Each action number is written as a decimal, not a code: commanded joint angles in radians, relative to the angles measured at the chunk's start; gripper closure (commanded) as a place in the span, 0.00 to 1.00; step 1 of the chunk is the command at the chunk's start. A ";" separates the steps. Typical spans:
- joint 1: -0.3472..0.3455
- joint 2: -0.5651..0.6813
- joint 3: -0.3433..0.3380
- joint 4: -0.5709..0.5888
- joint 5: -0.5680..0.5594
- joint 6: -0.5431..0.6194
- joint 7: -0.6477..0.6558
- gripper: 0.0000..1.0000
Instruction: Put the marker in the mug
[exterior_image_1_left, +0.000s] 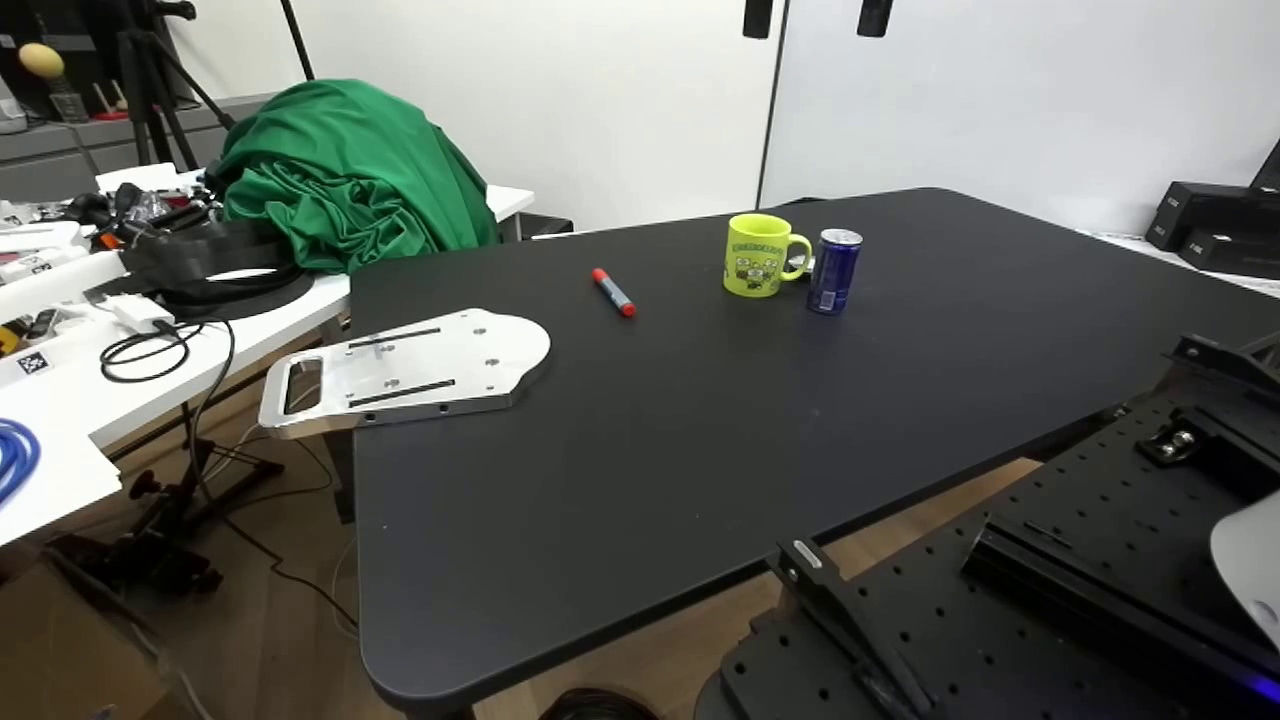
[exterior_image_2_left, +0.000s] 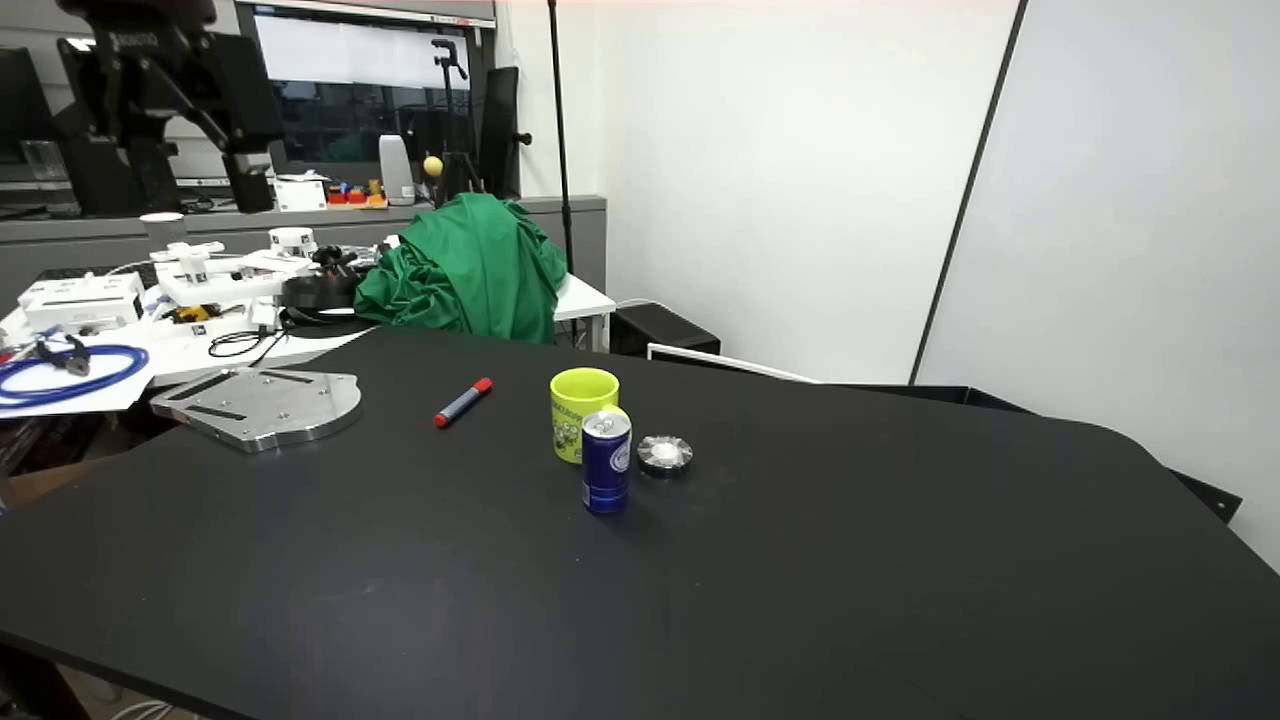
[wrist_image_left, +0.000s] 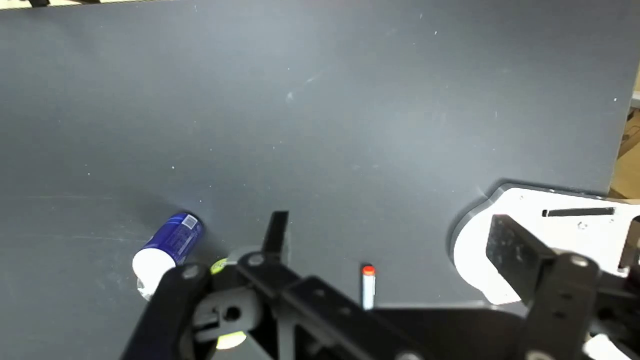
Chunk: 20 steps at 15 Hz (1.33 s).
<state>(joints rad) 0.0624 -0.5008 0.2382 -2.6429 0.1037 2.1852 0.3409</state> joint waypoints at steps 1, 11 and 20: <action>0.006 0.127 -0.030 0.099 -0.024 0.032 -0.052 0.00; 0.017 0.703 -0.092 0.614 -0.135 0.048 -0.148 0.00; 0.120 1.156 -0.192 1.111 -0.188 0.043 -0.025 0.00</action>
<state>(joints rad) 0.1412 0.5042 0.0764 -1.7293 -0.0862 2.2632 0.2544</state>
